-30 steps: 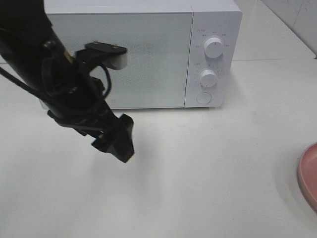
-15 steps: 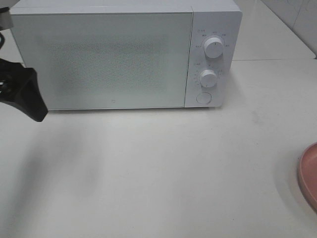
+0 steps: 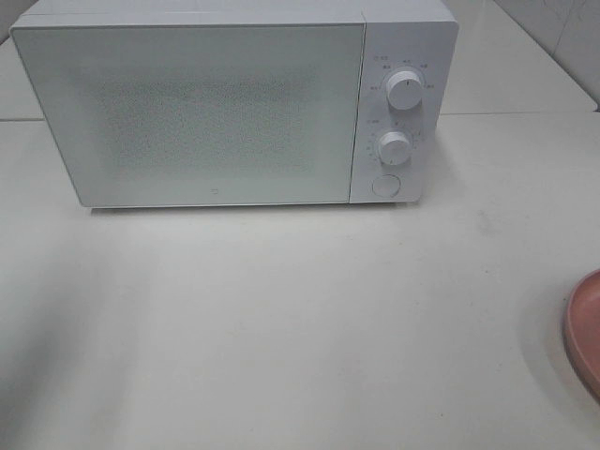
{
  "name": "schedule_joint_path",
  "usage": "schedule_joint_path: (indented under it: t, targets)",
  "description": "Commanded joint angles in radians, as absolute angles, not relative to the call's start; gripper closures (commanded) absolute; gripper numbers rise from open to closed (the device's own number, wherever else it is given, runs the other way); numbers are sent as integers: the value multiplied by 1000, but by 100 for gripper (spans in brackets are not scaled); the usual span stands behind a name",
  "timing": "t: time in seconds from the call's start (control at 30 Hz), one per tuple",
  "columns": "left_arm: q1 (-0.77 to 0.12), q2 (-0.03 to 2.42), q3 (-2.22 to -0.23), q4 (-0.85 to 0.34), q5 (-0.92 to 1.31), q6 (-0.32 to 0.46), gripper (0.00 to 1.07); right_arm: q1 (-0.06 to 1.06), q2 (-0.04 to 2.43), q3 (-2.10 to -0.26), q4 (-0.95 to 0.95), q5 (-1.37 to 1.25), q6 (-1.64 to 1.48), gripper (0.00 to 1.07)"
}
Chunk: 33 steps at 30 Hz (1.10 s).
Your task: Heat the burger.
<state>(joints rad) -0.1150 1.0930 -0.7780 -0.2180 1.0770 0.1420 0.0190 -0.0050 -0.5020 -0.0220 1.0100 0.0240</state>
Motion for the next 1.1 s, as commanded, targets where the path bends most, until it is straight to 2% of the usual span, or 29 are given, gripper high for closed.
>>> schedule_joint_path:
  t: [0.03,0.07,0.13,0.23,0.43,0.67,1.0,1.1]
  targets:
    - [-112,983,-728,-146,1074,77,6,12,-31,-498,-26,994,20,31]
    - [-112,983,-728,-146,1074,77,6,12,-31,-498,-26,994,20,31]
    - [-112,847,-668,-61,1076,-11,6,12,-31,-498,-26,994,20,31]
    - [-112,741,-622,-45,1077,-32,6,12,-31,-498,-26,994,20,31]
    - [-112,518,-534,-72,1052,-30,6,12,-31,-498,-26,994,20,31]
    - [-112,324,-518,-83,1070,-29,6,12,-31,-498,-26,994,20,31]
    - [-112,-18,-518,-24,1071,-23,6,12,-31,-498,-26,994,20,31]
    - [-112,-28,-518,-16,1071,-24,6,12,-31,-498,-26,994,20,31]
